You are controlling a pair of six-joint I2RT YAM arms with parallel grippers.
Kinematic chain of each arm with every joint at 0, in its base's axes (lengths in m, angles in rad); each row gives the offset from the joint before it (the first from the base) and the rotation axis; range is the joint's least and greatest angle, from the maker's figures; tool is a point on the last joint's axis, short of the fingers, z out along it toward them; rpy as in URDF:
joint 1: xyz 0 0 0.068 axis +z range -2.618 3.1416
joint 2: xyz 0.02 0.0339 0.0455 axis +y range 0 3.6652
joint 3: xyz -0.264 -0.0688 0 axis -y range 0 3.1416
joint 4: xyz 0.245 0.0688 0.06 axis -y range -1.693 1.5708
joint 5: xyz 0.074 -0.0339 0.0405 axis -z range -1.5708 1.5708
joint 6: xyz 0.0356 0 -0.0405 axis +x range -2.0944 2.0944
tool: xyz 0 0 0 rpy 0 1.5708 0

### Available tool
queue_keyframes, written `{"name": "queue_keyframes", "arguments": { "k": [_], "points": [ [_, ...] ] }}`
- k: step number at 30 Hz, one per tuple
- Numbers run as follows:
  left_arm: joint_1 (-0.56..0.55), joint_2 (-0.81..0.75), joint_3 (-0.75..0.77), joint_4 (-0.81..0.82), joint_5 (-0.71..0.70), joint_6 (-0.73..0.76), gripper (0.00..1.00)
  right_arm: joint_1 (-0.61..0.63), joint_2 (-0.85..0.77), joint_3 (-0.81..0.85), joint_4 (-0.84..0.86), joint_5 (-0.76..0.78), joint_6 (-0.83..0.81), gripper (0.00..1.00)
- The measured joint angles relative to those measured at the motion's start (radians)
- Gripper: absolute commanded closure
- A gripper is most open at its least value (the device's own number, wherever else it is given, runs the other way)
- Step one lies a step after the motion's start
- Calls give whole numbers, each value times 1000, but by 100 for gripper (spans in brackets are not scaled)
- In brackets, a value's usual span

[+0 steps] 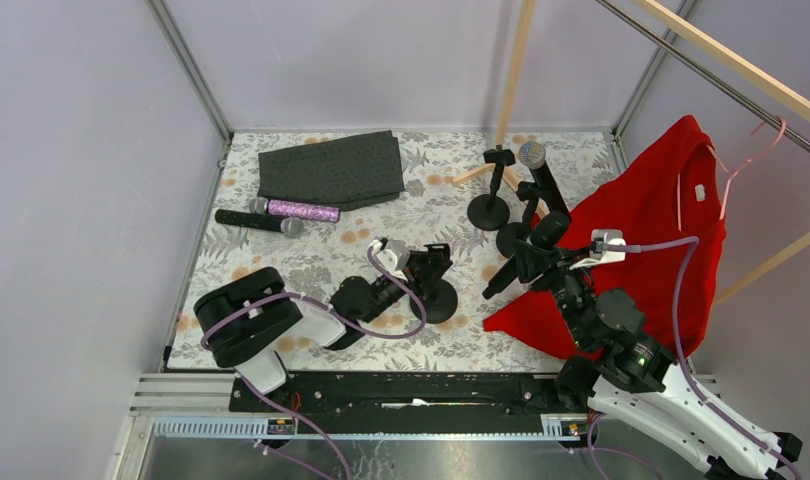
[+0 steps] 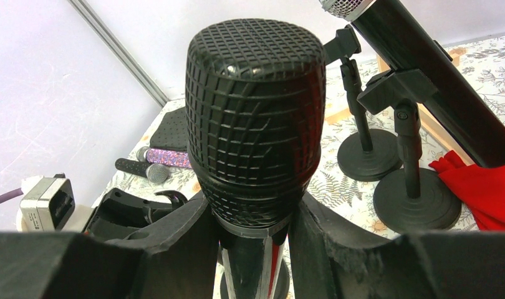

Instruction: Attach the microphones to the stand

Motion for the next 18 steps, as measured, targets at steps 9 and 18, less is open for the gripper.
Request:
{"name": "queue_keyframes", "arguments": {
  "k": [9, 18],
  "points": [
    [1, 8, 7, 16, 18, 3, 99, 0, -2, 0, 0, -3, -4, 100],
    [5, -8, -19, 24, 188, 5, 100, 0, -50, -19, 142, -148, -91, 100]
  ]
}}
